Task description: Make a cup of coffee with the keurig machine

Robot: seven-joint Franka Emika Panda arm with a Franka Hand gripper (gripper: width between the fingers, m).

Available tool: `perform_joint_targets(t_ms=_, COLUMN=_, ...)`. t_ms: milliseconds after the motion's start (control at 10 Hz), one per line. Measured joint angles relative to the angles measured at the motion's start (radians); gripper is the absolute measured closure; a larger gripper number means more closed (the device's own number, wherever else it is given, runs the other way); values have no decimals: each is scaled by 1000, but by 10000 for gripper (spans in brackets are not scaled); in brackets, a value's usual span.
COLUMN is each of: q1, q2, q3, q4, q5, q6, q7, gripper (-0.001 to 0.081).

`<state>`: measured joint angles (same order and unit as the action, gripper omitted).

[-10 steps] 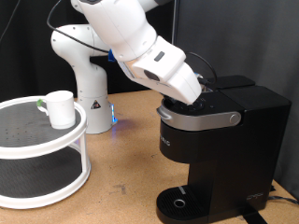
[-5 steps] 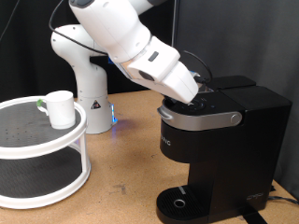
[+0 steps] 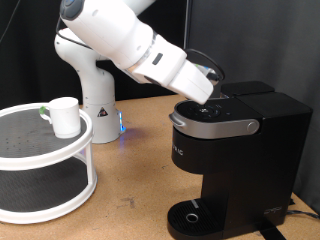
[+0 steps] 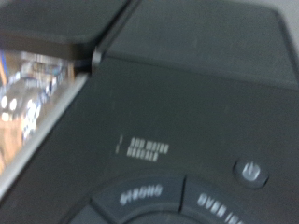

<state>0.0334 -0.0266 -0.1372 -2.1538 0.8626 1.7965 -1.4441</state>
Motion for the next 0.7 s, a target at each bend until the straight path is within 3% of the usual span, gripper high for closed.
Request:
perform_joint_targets(t_ms=400, q1=-5, q2=13, q3=-18, q4=79, q5=-11, q6=-155, q7=79, gripper=802)
perform_joint_targets(t_ms=500, q1=-5, q2=15, q3=-17, q4=74, q5=-8, q6=-140, q7=71, gripper=802)
perform_joint_targets(t_ms=700, q1=-5, q2=1, q3=-18, q4=36, q5=90, q6=-43, q7=77, gripper=802)
